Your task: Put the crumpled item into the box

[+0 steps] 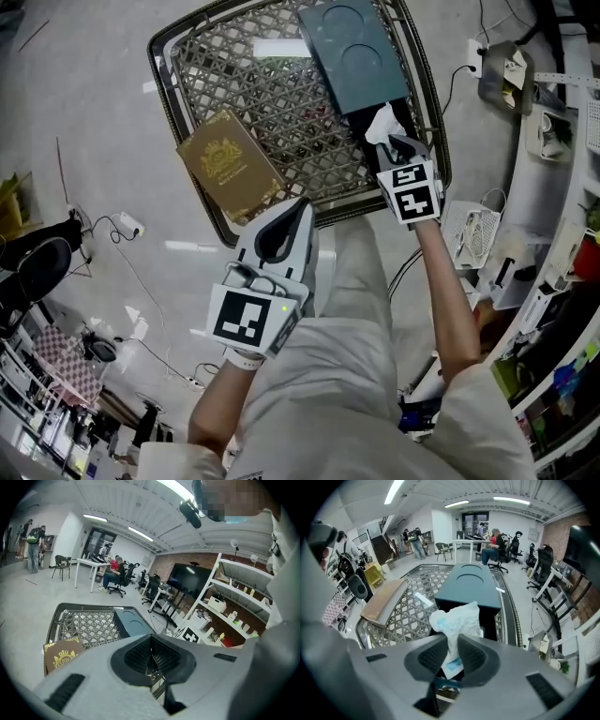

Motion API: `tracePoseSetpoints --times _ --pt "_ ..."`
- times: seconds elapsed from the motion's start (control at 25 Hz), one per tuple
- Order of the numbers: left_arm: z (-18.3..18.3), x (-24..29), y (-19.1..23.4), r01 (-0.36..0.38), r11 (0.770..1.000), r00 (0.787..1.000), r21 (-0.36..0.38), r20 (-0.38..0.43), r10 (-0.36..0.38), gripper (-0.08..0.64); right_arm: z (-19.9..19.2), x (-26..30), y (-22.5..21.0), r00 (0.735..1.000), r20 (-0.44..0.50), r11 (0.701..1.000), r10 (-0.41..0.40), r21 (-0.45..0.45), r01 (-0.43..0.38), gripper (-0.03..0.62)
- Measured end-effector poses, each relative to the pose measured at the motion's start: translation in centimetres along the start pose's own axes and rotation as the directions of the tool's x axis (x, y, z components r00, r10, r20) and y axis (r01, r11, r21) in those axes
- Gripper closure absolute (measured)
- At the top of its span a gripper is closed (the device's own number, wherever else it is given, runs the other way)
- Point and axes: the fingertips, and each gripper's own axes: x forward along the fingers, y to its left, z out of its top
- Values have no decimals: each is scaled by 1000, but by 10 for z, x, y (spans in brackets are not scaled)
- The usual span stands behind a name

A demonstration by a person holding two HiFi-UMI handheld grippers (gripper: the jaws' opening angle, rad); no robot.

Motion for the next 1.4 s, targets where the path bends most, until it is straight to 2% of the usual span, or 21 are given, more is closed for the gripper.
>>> tracePoseSetpoints --times 0.2,0.36,0.56,0.64,0.84,1.2,1.28,1.4 --pt "-4 2 -2 2 1000 1000 -13 16 -2 535 -9 12 -5 997 -80 1000 3 -24 -5 511" --pt "-10 4 -5 -1 1000 1000 -21 10 1 535 -13 22 -2 991 -132 998 34 -43 -40 491" --pt "-14 4 -10 5 1000 1000 -18 13 -4 535 -10 29 2 989 -142 997 44 -59 -53 469" --pt "-14 4 -10 2 1000 1000 -18 10 -1 535 -9 30 2 990 -135 997 48 -58 -56 449" --pt "-13 2 -12 -3 1000 1000 -15 12 4 535 -7 21 0 994 -102 997 47 -55 -52 448" --pt "-7 -2 -24 34 999 999 -3 29 -34 535 6 -7 -2 1000 20 999 9 -51 -8 468" --pt "-5 -2 -27 44 999 999 -6 25 -44 535 10 -16 -3 999 49 999 -9 -36 11 482" --pt "-2 -6 -29 41 999 999 4 9 -41 535 14 -32 -8 994 90 998 -54 -24 57 556"
